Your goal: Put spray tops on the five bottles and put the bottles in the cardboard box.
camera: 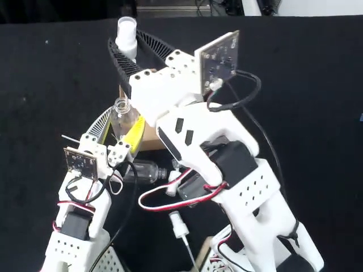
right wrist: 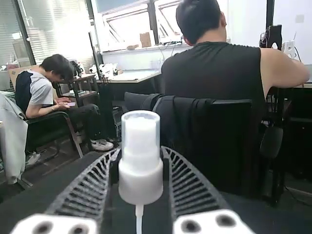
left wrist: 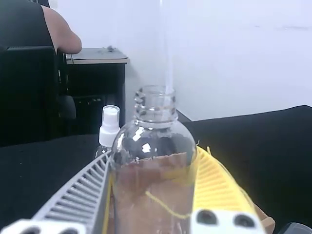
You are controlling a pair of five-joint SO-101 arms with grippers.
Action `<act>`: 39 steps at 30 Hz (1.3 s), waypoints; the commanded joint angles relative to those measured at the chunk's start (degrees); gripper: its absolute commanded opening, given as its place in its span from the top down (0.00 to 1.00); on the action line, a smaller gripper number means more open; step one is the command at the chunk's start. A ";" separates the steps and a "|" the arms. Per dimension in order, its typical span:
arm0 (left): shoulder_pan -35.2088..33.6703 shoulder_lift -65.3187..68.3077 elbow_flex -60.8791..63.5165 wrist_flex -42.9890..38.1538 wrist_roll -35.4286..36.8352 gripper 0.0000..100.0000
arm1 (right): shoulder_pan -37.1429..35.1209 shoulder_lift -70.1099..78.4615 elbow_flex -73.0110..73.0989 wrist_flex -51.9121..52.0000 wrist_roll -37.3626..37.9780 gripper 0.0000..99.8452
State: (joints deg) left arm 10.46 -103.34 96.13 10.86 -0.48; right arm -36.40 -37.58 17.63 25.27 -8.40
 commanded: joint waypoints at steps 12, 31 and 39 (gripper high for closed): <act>0.75 -0.97 1.19 -1.49 0.00 0.97 | -0.79 -1.89 0.22 11.34 0.09 0.92; 0.40 -0.97 1.19 -1.32 -0.26 0.97 | 10.29 -1.98 -16.57 37.45 0.18 0.79; 0.40 -0.62 1.19 -1.14 -0.09 0.97 | 31.91 -1.80 2.51 40.53 0.18 0.79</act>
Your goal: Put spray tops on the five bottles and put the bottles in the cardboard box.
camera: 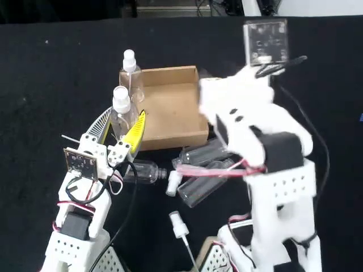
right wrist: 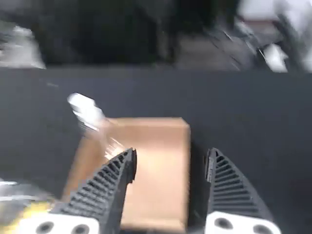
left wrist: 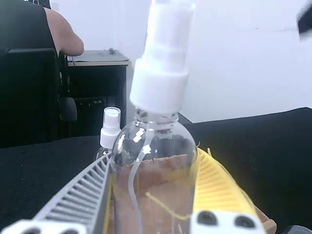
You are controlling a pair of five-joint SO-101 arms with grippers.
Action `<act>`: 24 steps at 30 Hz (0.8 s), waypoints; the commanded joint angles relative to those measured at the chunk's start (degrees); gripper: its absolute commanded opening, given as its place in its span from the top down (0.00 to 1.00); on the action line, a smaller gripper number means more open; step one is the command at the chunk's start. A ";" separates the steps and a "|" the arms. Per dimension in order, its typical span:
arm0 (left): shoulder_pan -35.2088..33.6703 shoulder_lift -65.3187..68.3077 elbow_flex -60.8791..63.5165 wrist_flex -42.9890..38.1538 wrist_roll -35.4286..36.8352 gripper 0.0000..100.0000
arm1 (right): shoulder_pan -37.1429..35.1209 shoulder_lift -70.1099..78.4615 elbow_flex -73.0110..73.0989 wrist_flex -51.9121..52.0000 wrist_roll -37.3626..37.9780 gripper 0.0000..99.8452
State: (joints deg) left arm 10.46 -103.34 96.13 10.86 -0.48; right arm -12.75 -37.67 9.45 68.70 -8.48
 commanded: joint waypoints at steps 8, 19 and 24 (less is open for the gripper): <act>0.40 -0.62 1.19 -1.14 -0.09 0.97 | 13.54 -1.80 46.20 -41.58 -0.09 0.79; 0.66 -0.62 1.19 -1.14 0.00 0.97 | 13.36 -1.45 60.09 -58.64 -0.09 0.79; 0.57 -0.62 1.19 -1.14 0.00 0.97 | 13.54 -1.45 63.16 -63.12 -0.09 0.79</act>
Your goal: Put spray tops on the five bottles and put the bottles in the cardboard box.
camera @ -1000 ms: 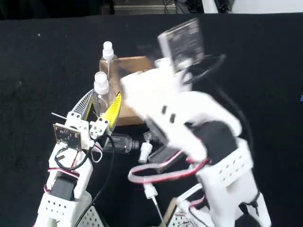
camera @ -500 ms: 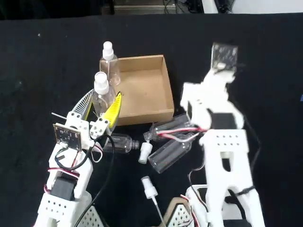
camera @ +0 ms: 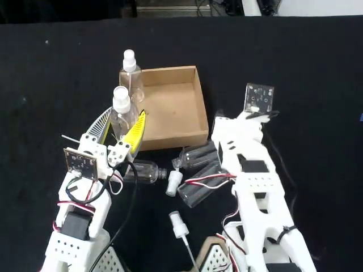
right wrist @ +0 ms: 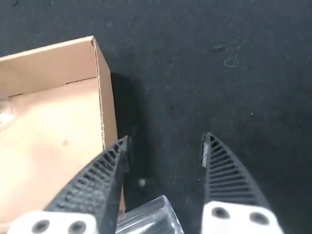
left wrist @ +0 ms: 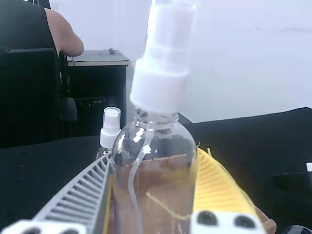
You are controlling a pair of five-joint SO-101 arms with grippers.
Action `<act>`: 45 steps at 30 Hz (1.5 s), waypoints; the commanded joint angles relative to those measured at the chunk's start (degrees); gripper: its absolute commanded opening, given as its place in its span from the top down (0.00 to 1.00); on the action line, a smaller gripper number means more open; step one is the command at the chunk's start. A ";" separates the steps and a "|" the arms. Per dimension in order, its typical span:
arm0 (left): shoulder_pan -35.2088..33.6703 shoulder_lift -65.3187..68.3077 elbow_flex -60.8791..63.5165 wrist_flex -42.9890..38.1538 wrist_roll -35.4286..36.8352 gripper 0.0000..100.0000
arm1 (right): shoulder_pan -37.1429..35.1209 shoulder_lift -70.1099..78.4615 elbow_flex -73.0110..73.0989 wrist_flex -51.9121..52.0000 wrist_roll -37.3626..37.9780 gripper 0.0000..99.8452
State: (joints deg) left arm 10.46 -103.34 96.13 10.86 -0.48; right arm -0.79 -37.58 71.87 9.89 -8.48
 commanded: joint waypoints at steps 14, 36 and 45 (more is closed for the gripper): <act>0.92 -0.97 1.19 -1.67 0.09 0.97 | 1.49 -1.54 1.19 -4.48 -0.18 0.79; -5.93 29.27 -1.98 -41.32 0.09 0.97 | 1.32 -1.54 0.84 -4.84 -0.18 0.79; -5.67 61.63 -10.33 -60.84 0.09 0.97 | 1.32 -1.54 0.84 -4.84 -0.18 0.79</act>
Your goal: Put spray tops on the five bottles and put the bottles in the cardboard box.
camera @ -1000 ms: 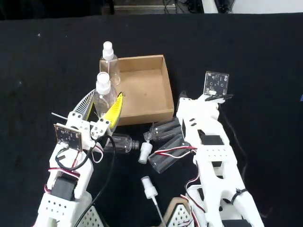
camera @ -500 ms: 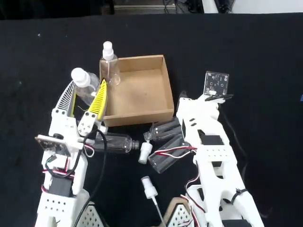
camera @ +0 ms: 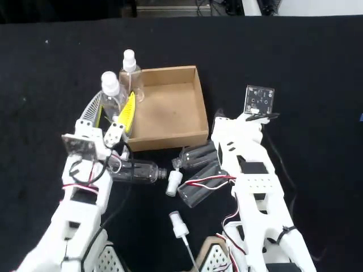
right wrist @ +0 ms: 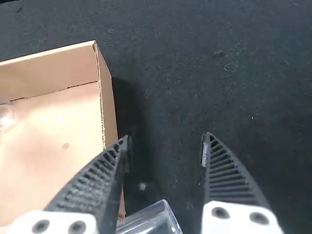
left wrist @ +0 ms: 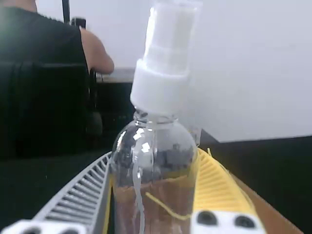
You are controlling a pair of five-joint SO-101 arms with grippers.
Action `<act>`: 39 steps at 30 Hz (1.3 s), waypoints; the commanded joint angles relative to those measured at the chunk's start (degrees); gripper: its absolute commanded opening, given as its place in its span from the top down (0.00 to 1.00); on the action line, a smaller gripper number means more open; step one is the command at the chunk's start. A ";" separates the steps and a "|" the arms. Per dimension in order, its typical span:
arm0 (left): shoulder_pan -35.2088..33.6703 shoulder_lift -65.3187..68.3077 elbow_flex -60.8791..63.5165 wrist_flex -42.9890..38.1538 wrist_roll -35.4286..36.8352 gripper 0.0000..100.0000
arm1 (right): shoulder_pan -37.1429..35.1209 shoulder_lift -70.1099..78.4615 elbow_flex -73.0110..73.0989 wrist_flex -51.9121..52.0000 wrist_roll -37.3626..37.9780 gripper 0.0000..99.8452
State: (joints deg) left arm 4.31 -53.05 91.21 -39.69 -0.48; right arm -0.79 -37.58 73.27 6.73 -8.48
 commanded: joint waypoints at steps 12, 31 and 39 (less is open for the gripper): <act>2.24 39.47 -21.49 -19.52 0.09 0.97 | 1.23 -1.54 -0.57 -1.67 -0.18 0.79; 1.98 63.47 -31.78 -29.80 -0.18 0.97 | 1.23 -1.54 -0.75 -1.67 -0.18 0.79; 1.71 77.71 -32.84 -45.63 0.09 0.97 | 1.23 -1.54 -0.75 -1.67 -0.18 0.79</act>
State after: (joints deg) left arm 6.07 21.05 62.02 -80.22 -0.48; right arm -0.79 -37.58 73.27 6.73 -8.48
